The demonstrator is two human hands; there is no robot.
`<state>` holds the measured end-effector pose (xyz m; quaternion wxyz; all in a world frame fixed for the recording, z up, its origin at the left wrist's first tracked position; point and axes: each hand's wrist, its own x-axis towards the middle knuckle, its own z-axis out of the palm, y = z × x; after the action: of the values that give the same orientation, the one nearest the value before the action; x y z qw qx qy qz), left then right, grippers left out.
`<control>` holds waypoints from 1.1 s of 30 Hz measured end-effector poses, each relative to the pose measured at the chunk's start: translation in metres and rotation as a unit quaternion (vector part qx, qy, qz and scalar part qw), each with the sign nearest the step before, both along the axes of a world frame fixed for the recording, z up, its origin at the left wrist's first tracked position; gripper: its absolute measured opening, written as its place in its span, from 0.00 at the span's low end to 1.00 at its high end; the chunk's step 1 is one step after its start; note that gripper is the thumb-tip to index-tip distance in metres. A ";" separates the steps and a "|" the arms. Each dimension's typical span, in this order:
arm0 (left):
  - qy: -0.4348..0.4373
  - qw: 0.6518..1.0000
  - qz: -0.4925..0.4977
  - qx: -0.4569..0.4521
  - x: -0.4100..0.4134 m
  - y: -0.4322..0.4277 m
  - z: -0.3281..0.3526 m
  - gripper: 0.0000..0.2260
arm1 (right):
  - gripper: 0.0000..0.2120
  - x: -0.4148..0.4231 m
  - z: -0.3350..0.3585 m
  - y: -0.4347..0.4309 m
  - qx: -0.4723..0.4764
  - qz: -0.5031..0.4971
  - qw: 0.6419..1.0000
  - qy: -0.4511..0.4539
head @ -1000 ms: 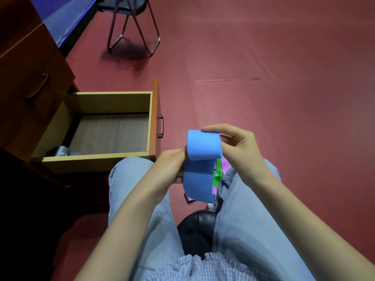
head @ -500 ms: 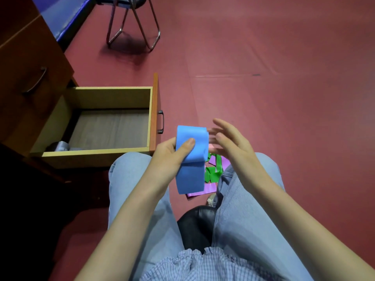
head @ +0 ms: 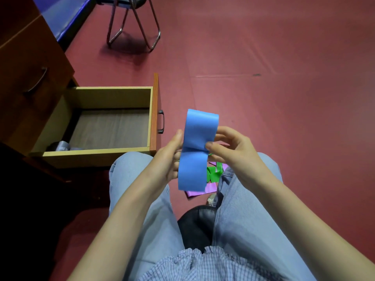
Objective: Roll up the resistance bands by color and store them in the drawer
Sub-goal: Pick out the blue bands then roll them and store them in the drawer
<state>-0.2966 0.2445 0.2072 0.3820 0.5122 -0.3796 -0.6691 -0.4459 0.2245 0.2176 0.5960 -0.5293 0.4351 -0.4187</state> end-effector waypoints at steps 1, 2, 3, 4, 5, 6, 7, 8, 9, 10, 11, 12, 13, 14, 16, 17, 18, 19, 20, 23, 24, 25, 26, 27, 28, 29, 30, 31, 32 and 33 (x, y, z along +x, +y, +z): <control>0.008 1.000 -0.006 0.011 0.001 0.000 -0.001 0.24 | 0.13 0.000 -0.001 -0.001 -0.013 -0.011 1.000 0.000; 0.004 1.000 -0.007 0.018 0.001 -0.001 -0.001 0.24 | 0.14 0.000 -0.002 -0.001 -0.027 -0.019 0.999 0.007; -0.011 1.000 -0.007 0.022 0.002 -0.001 0.000 0.23 | 0.14 0.001 -0.003 -0.001 -0.043 -0.023 0.999 0.019; -0.028 0.999 -0.006 0.024 0.002 -0.001 0.000 0.22 | 0.15 0.001 -0.005 -0.001 -0.059 -0.025 0.997 0.034; -0.033 0.999 -0.009 0.027 0.003 -0.002 0.002 0.22 | 0.15 0.002 -0.006 0.000 -0.073 -0.026 0.996 0.045; -0.024 0.999 -0.014 0.033 0.004 -0.002 0.003 0.23 | 0.17 0.002 -0.007 0.001 -0.086 -0.025 0.995 0.050; -0.010 0.999 -0.020 0.044 0.005 -0.004 0.002 0.25 | 0.19 0.003 -0.008 0.003 -0.098 -0.020 0.994 0.048; 0.004 0.998 -0.024 0.054 0.007 -0.005 0.002 0.27 | 0.20 0.003 -0.009 0.004 -0.107 -0.011 0.993 0.047; 0.015 0.998 -0.024 0.061 0.009 -0.006 0.002 0.28 | 0.21 0.004 -0.010 0.006 -0.112 -0.003 0.993 0.046; 0.024 0.997 -0.023 0.066 0.010 -0.007 0.003 0.29 | 0.21 0.004 -0.011 0.007 -0.116 0.004 0.992 0.046; 0.028 0.997 -0.021 0.065 0.010 -0.007 0.002 0.28 | 0.19 0.005 -0.012 0.009 -0.117 0.009 0.992 0.044; 0.026 0.998 -0.019 0.056 0.010 -0.006 0.002 0.25 | 0.16 0.005 -0.013 0.011 -0.114 0.013 0.992 0.043; 0.017 0.999 -0.016 0.039 0.008 -0.005 0.001 0.21 | 0.15 0.005 -0.015 0.013 -0.109 0.016 0.993 0.048; 0.006 1.000 -0.008 0.021 0.007 -0.005 -0.001 0.18 | 0.16 0.004 -0.017 0.014 -0.104 0.019 0.993 0.058; -0.006 1.000 0.025 -0.010 0.004 -0.004 -0.003 0.11 | 0.21 0.003 -0.022 0.018 -0.086 0.027 0.994 0.058; -0.005 0.999 0.044 -0.021 0.004 -0.004 -0.003 0.09 | 0.22 0.003 -0.024 0.021 -0.068 0.022 0.997 0.035; 0.000 0.998 0.060 -0.031 0.003 -0.003 -0.003 0.07 | 0.22 0.002 -0.026 0.022 -0.045 0.007 0.999 0.007; 0.003 0.996 0.075 -0.040 0.002 -0.004 -0.003 0.07 | 0.21 0.002 -0.028 0.022 -0.019 -0.014 0.999 -0.021; 0.003 0.995 0.088 -0.050 0.002 -0.004 -0.002 0.07 | 0.20 0.002 -0.029 0.022 0.007 -0.030 0.999 -0.044; -0.021 0.988 0.125 -0.093 0.003 -0.006 -0.001 0.07 | 0.18 0.004 -0.031 0.020 0.059 0.001 0.998 -0.034; -0.033 0.984 0.139 -0.111 0.003 -0.006 -0.001 0.07 | 0.18 0.006 -0.031 0.020 0.069 0.024 0.997 -0.019; -0.044 0.979 0.153 -0.128 0.004 -0.006 -0.001 0.07 | 0.17 0.008 -0.031 0.020 0.074 0.043 0.996 -0.007; -0.052 0.974 0.168 -0.141 0.006 -0.006 0.000 0.07 | 0.15 0.013 -0.029 0.019 0.078 0.055 0.995 0.002; -0.061 0.970 0.182 -0.148 0.007 -0.006 0.000 0.07 | 0.13 0.016 -0.027 0.018 0.082 0.055 0.995 0.003; -0.068 0.966 0.197 -0.153 0.009 -0.006 -0.001 0.07 | 0.11 0.020 -0.024 0.016 0.090 0.052 0.995 -0.002; -0.077 0.962 0.213 -0.155 0.011 -0.007 -0.002 0.07 | 0.11 0.024 -0.024 0.014 0.098 0.053 0.994 -0.009; -0.084 0.957 0.229 -0.158 0.014 -0.009 -0.003 0.08 | 0.13 0.028 -0.024 0.011 0.106 0.063 0.992 -0.014; -0.090 0.952 0.244 -0.160 0.018 -0.012 -0.005 0.08 | 0.17 0.033 -0.025 0.007 0.112 0.074 0.991 -0.012; -0.093 0.948 0.257 -0.160 0.022 -0.016 -0.008 0.08 | 0.19 0.041 -0.026 0.003 0.118 0.083 0.989 -0.009; -0.095 0.945 0.270 -0.157 0.028 -0.020 -0.011 0.08 | 0.18 0.049 -0.028 -0.003 0.117 0.086 0.989 -0.002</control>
<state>-0.2683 0.2242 0.1961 0.5859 0.5901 -0.3623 -0.4210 -0.3967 0.2220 0.1900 0.6884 -0.4904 0.4329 -0.3133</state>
